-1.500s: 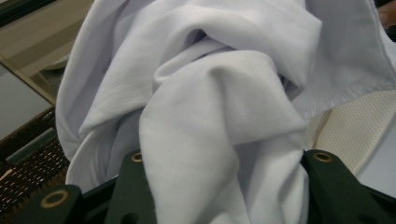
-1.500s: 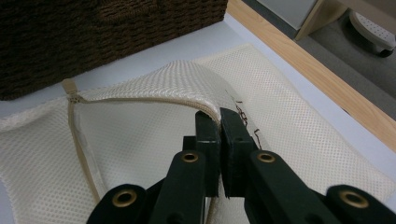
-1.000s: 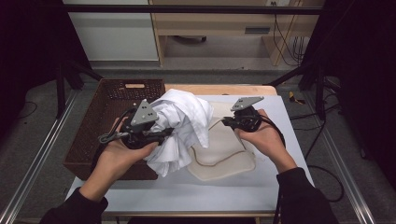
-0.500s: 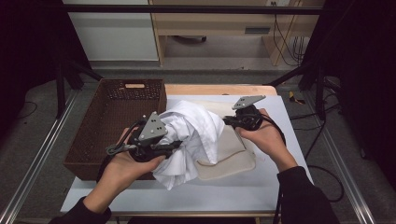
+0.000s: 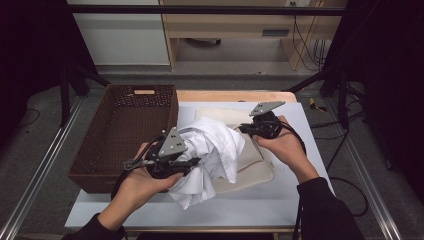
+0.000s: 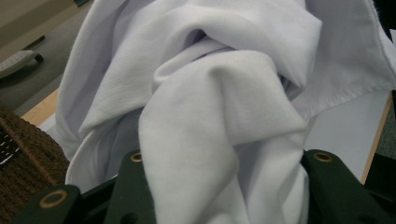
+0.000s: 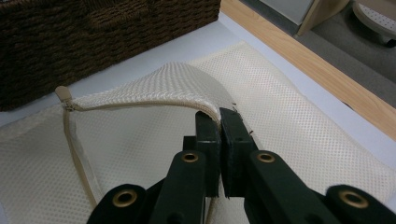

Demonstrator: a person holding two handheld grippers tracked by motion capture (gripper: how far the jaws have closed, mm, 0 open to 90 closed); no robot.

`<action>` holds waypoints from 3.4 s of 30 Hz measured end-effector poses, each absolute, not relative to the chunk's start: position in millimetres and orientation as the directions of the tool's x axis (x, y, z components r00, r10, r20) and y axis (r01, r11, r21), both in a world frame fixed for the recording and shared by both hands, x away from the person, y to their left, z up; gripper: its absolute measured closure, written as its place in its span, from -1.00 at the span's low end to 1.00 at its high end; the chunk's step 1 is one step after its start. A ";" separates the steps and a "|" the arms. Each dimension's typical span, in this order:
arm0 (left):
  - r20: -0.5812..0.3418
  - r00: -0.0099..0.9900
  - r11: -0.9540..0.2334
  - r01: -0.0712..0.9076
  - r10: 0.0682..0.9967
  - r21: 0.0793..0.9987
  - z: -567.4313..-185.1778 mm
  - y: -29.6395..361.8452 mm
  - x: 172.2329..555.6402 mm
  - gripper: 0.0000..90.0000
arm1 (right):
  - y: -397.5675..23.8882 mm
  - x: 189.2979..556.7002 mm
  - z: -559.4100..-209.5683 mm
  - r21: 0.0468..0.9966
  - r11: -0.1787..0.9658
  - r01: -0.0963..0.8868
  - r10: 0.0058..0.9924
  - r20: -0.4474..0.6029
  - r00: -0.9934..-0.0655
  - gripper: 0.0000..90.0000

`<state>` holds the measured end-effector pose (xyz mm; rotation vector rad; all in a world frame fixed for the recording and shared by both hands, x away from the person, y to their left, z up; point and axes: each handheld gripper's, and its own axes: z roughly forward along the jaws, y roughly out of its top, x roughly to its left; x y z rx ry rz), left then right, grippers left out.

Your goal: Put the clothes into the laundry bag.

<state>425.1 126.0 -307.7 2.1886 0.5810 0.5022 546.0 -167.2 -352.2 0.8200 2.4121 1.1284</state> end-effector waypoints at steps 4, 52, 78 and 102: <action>0.160 0.820 -0.581 0.238 0.550 0.779 -310.8 121.9 425.2 0.24 | -168.0 545.7 -351.9 0.781 0.517 0.351 0.632 -0.072 -0.771 0.95; 0.102 0.891 -0.613 0.217 0.442 0.760 -348.5 69.5 412.3 0.24 | -171.1 545.0 -353.6 0.781 0.518 0.349 0.633 -0.076 -0.770 0.95; 0.027 0.899 -0.654 0.298 0.438 0.695 -392.3 34.7 454.0 0.23 | -166.5 538.3 -356.7 0.782 0.527 0.332 0.618 -0.085 -0.781 0.95; 0.092 0.765 -0.596 0.414 0.638 0.688 -416.3 33.0 471.4 0.22 | -165.2 531.5 -362.6 0.760 0.562 0.325 0.604 -0.109 -0.789 0.95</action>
